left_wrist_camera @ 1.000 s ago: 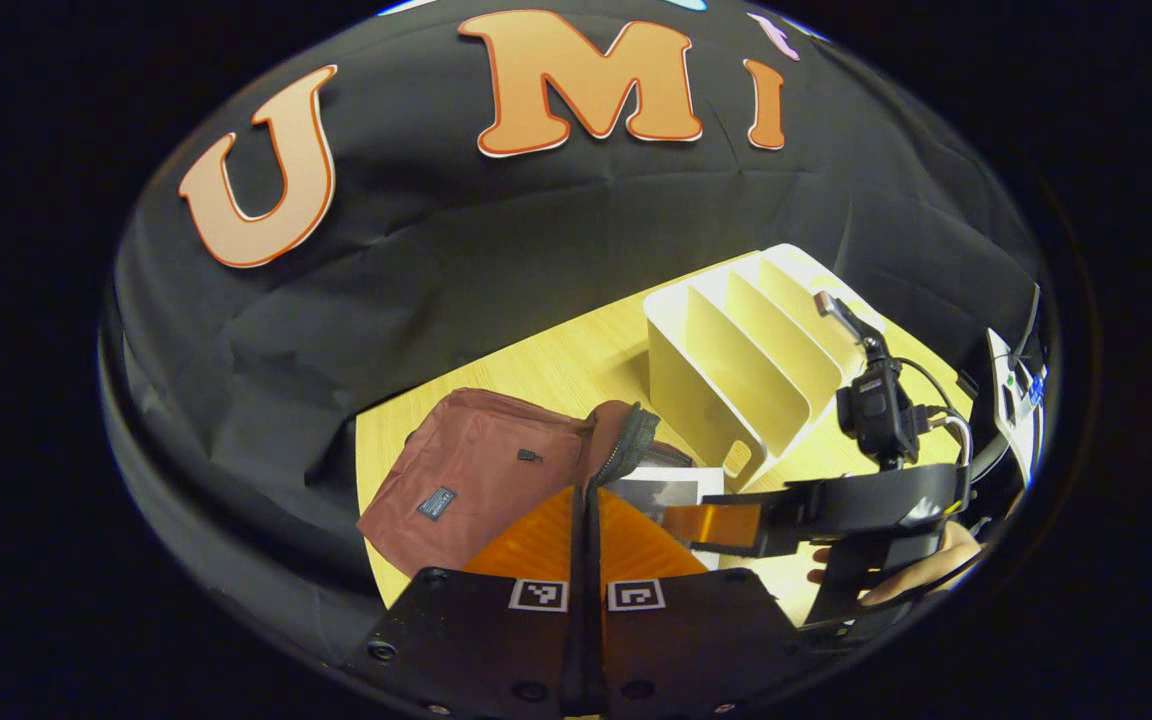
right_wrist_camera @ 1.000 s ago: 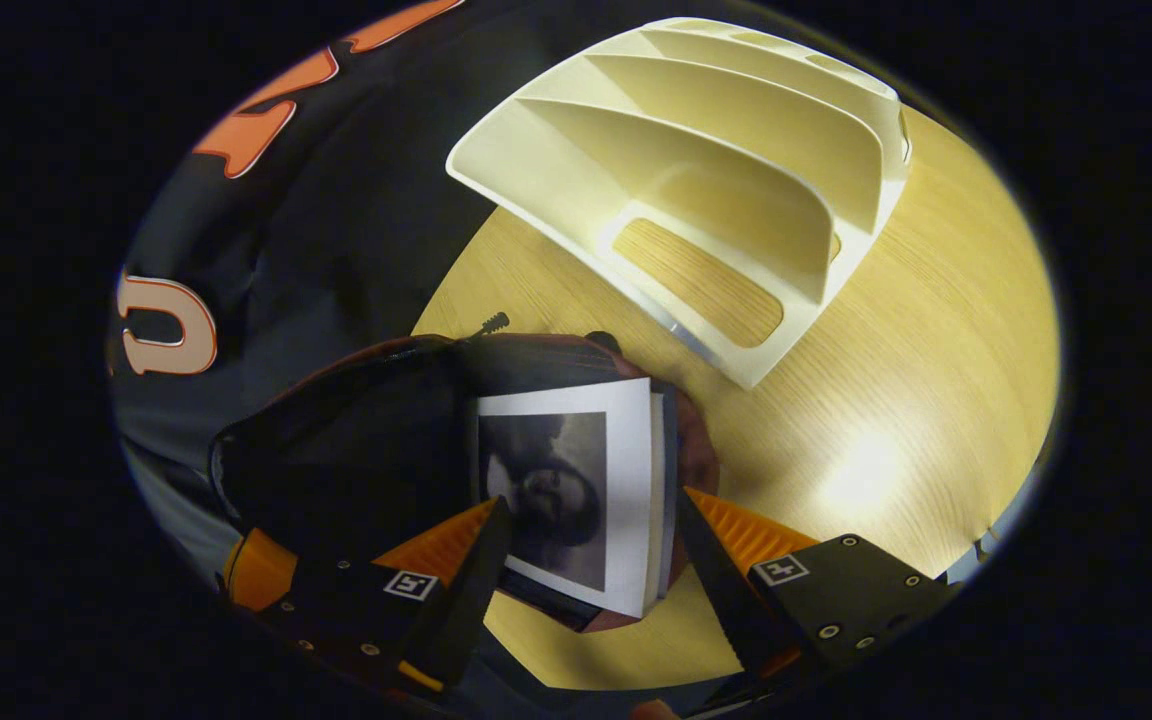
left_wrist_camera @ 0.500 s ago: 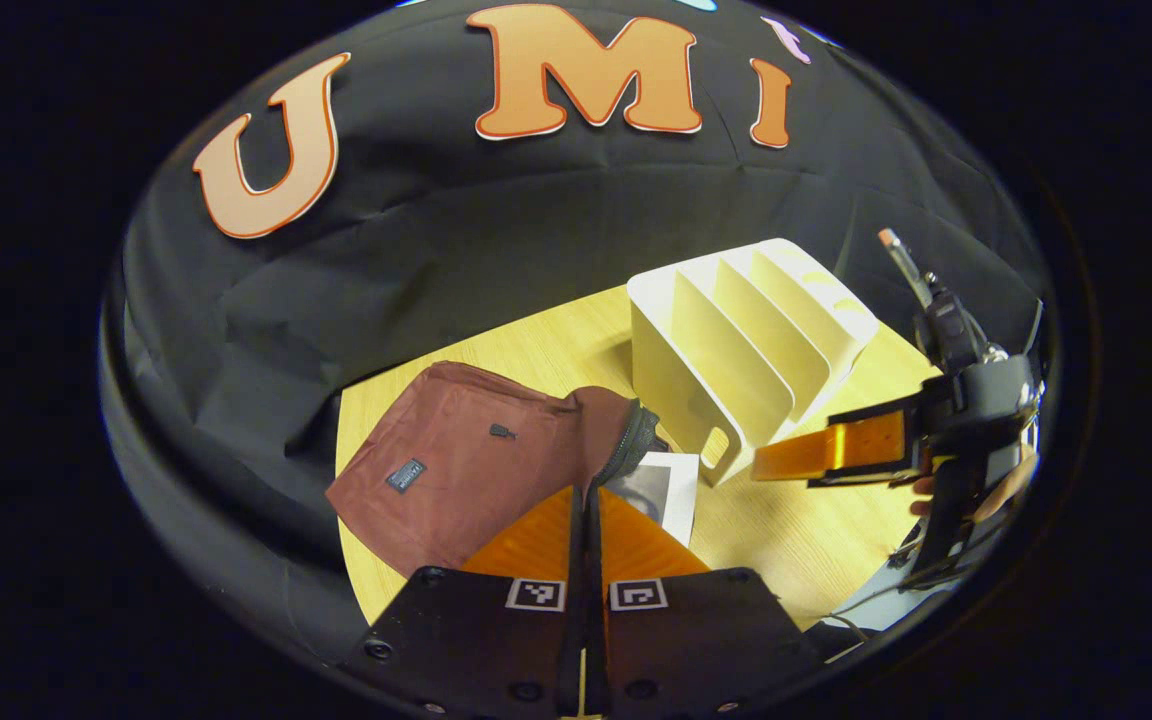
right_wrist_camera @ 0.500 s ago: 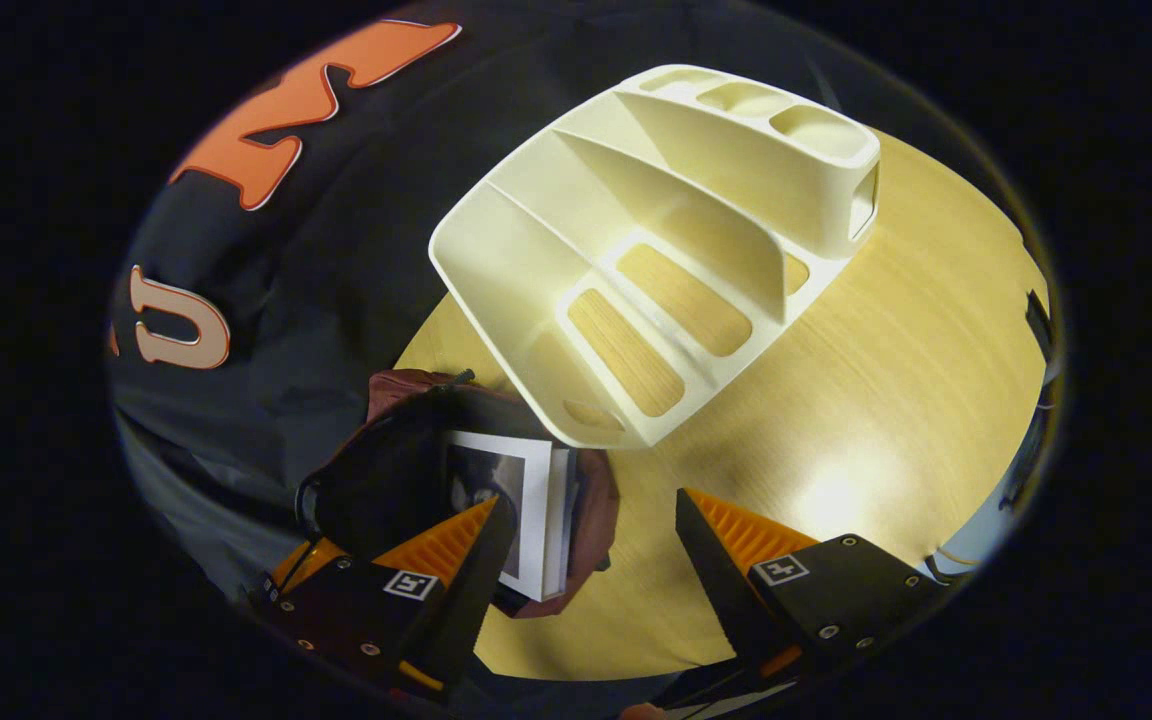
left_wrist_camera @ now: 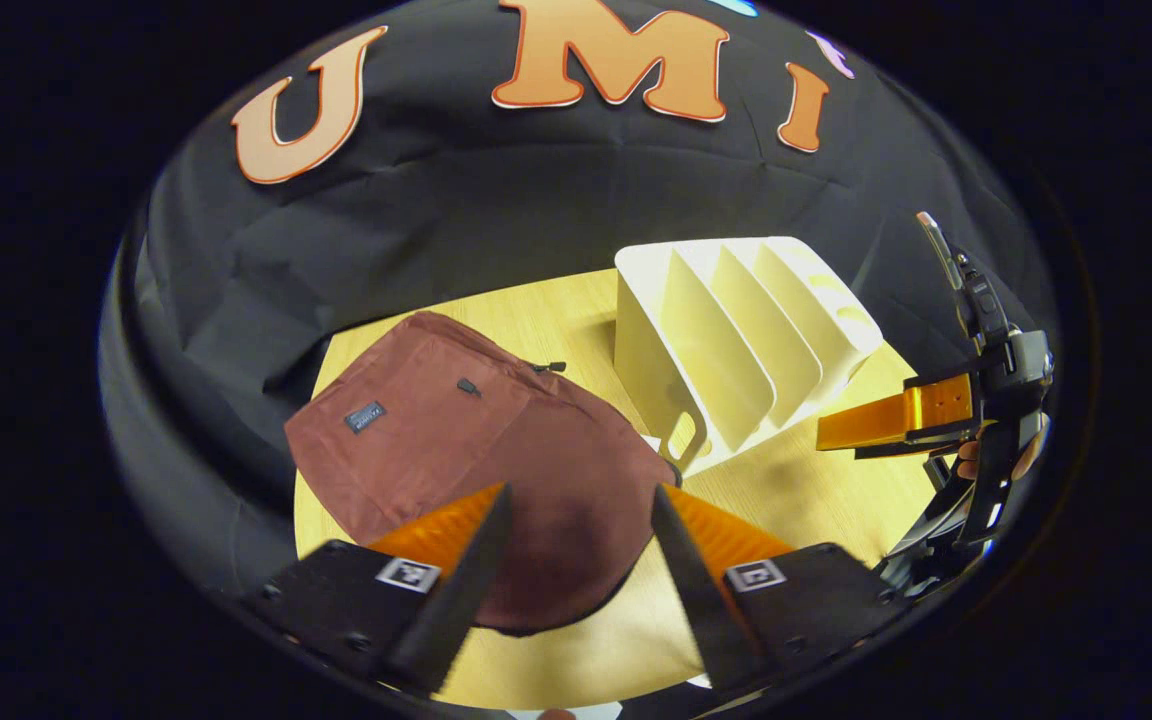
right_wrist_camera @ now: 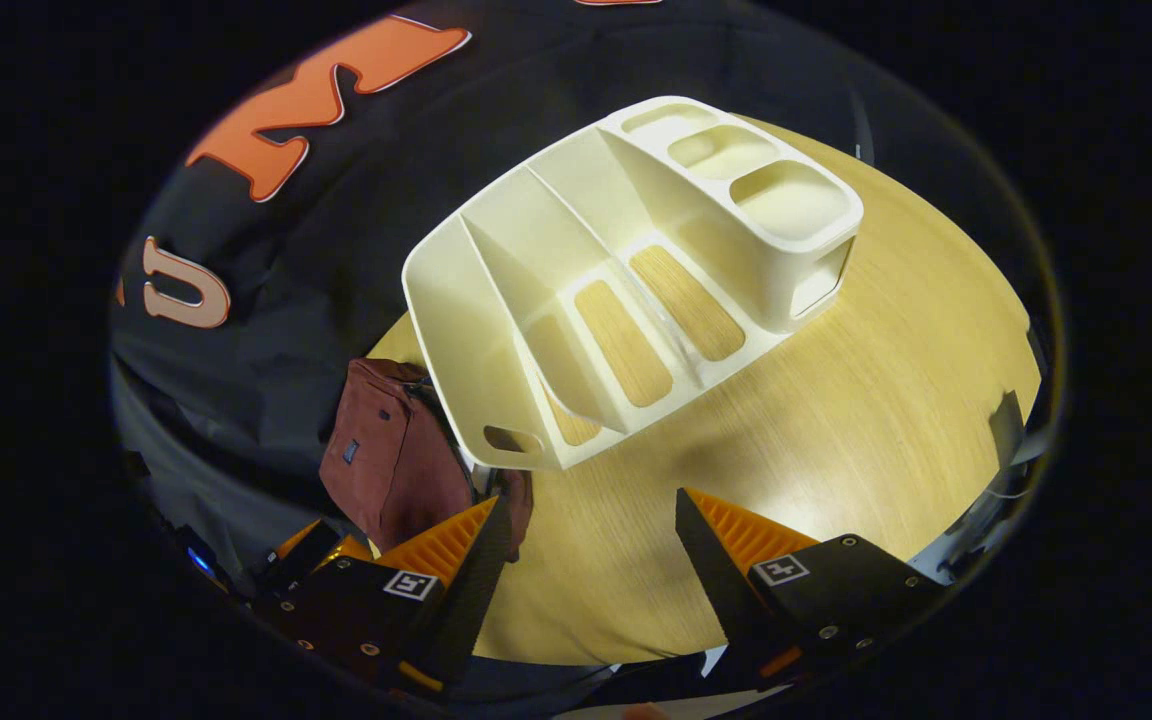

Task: Open the schoolbag, grab two books from the bookshelf and put them into the schoolbag.

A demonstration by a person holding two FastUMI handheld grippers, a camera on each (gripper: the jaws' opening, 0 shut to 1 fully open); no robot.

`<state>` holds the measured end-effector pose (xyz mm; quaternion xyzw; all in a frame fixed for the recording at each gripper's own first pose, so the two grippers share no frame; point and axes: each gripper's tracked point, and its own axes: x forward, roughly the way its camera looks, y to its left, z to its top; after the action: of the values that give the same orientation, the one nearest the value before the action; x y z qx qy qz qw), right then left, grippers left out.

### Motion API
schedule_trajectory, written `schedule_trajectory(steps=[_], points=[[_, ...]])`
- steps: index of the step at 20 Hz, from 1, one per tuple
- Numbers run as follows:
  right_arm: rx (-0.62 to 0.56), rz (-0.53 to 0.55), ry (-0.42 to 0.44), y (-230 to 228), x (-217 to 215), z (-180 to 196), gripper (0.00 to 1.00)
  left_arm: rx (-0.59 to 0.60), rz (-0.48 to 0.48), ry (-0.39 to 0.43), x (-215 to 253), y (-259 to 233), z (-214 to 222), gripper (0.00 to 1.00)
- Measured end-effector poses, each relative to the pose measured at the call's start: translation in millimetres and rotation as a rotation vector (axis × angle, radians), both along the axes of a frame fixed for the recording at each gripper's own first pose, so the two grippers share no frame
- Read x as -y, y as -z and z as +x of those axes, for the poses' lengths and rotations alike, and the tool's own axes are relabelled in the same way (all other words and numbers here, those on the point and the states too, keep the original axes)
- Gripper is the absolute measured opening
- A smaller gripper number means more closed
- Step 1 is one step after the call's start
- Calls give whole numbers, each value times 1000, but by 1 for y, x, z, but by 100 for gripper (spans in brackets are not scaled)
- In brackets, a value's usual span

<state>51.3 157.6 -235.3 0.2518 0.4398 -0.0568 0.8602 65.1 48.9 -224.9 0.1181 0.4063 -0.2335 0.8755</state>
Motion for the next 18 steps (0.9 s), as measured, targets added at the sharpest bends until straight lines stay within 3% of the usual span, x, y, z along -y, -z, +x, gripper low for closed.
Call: schedule_trajectory(steps=[1,7,9,13,18], points=[[0,-13,-16,1,9,-1,98,-1,4,-18,2,3,-3,100],[114,-105,-147,-26,64,3,98,75,-65,-184,45,-20,-12,100],[212,-184,-186,-55,87,10,98,168,-68,-223,59,-44,-8,100],[490,-303,-205,-136,124,25,98,354,-174,-284,96,-104,2,100],[751,-387,-205,-207,146,8,97,587,-222,-301,110,-180,-3,100]])
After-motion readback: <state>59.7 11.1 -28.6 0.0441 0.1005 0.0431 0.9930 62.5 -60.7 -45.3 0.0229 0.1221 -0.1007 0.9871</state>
